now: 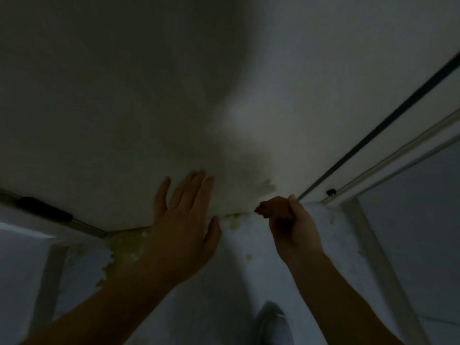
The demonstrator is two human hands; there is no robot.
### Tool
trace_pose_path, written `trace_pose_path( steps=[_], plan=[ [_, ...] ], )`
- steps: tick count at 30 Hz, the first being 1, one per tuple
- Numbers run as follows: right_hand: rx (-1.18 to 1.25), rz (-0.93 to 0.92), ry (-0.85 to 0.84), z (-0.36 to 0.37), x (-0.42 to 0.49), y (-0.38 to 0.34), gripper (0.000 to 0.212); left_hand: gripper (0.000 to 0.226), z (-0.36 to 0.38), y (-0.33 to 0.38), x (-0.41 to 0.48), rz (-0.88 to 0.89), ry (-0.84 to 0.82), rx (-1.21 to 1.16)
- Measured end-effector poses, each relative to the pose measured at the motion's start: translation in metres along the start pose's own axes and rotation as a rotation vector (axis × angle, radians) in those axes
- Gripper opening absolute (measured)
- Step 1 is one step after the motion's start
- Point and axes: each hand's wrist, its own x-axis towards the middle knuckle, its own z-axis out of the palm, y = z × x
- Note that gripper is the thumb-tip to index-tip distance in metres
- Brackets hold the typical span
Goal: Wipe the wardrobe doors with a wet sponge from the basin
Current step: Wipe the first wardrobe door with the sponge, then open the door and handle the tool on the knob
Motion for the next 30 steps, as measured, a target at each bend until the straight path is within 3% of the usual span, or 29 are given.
trace_pose_path(
  steps=[5, 10, 14, 18, 21, 25, 28, 30],
  plan=[
    [-0.067, -0.042, -0.089, 0.015, -0.116, -0.098, 0.033, 0.056, -0.105, 0.053, 0.014, -0.059, -0.006, -0.263],
    [-0.228, -0.111, -0.072, 0.052, -0.247, -0.227, 0.046, 0.062, -0.257, 0.119, 0.044, -0.241, -0.180, -0.469],
    [-0.276, -0.161, -0.019, 0.076, -0.338, -0.328, 0.020, 0.056, -0.362, 0.165, 0.073, -0.187, -0.220, -0.534],
    [-0.275, -0.218, 0.012, 0.086, -0.394, -0.411, 0.025, 0.055, -0.442, 0.215, 0.113, -0.130, -0.188, -0.580],
    [-0.291, -0.319, 0.036, 0.088, -0.407, -0.472, 0.026, 0.051, -0.486, 0.259, 0.157, 0.001, -0.165, -0.569],
    [-0.443, -0.433, -0.034, 0.083, -0.383, -0.550, 0.049, 0.048, -0.524, 0.324, 0.219, 0.139, -0.151, -0.615],
    [-0.488, -0.449, -0.030, 0.080, -0.348, -0.594, 0.060, 0.057, -0.523, 0.371, 0.262, 0.175, -0.276, -0.619],
    [-0.459, -0.434, -0.003, 0.080, -0.323, -0.617, 0.056, 0.065, -0.506, 0.396, 0.285, 0.193, -0.330, -0.506]
  ],
)
